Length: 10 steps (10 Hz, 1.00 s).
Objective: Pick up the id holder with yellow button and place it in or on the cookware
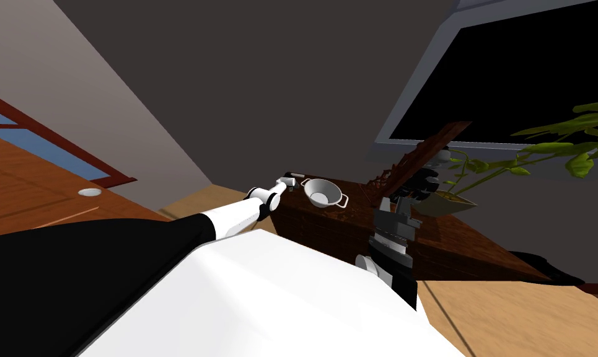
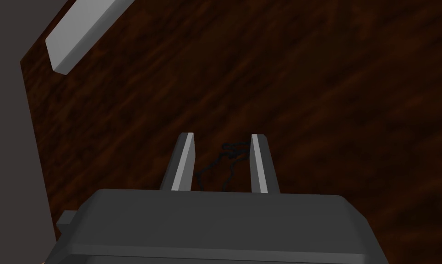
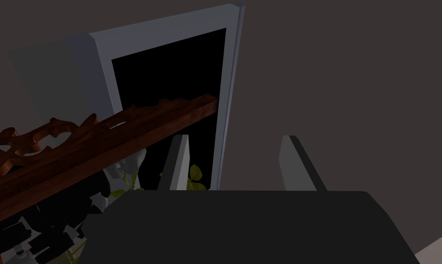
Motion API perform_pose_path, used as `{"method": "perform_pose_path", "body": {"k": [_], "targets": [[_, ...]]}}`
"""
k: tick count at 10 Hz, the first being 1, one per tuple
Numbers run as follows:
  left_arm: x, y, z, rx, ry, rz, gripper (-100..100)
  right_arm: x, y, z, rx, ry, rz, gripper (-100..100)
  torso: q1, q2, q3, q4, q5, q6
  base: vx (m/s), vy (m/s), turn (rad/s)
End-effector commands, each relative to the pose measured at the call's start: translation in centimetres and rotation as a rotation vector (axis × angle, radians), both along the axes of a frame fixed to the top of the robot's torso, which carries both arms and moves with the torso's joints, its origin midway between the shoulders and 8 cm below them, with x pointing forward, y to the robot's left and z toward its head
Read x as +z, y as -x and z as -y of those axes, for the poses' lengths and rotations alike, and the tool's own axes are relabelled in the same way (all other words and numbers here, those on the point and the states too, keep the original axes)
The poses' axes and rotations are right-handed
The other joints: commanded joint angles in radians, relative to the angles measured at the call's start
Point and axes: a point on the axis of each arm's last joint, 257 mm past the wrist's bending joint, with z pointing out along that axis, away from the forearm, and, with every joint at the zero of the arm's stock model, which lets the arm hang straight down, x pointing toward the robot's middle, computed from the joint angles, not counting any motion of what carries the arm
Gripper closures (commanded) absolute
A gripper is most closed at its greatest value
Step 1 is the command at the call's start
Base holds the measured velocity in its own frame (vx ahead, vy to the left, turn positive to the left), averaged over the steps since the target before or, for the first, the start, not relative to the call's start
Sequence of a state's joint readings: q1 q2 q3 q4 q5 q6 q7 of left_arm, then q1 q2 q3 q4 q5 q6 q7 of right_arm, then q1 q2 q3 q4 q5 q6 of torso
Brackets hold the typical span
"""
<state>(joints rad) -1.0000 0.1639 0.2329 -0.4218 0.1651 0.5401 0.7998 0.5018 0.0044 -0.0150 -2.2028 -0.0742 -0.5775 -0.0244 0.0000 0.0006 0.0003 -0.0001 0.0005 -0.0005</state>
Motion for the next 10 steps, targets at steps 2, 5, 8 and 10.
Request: {"method": "perform_pose_path", "body": {"k": [2, 5, 8, 10], "targets": [[0.0, 0.0, 0.0, 0.0, 0.0, 0.0, 0, 0.0, 0.0, 0.0, 0.0, 0.0, 0.0, 0, 0.0, 0.0, 0.0, 0.0, 0.0, 0.0, 0.0, 0.0, 0.0], [0.6, -0.1, 0.2, -0.026, 0.001, -0.002, 100, 0.0, 0.0, 0.0, 0.0, 0.0, 0.0, 0, -0.003, 0.002, 0.001, 0.0, -0.001, -0.001, -0.024, -0.059, 0.111], [1.3, -0.2, 0.3, -0.052, 0.001, 0.0, 100, 0.0, 0.0, 0.0, 0.0, 0.0, 0.0, 0, -0.004, 0.002, 0.001, 0.001, -0.001, -0.001, -0.019, -0.057, 0.089], [1.3, -0.3, 0.3, -0.053, 0.002, 0.0, 100, 0.0, 0.0, 0.0, 0.0, 0.0, 0.0, 0, -0.003, 0.002, 0.001, 0.001, 0.0, 0.0, -0.011, -0.028, 0.031]]}}
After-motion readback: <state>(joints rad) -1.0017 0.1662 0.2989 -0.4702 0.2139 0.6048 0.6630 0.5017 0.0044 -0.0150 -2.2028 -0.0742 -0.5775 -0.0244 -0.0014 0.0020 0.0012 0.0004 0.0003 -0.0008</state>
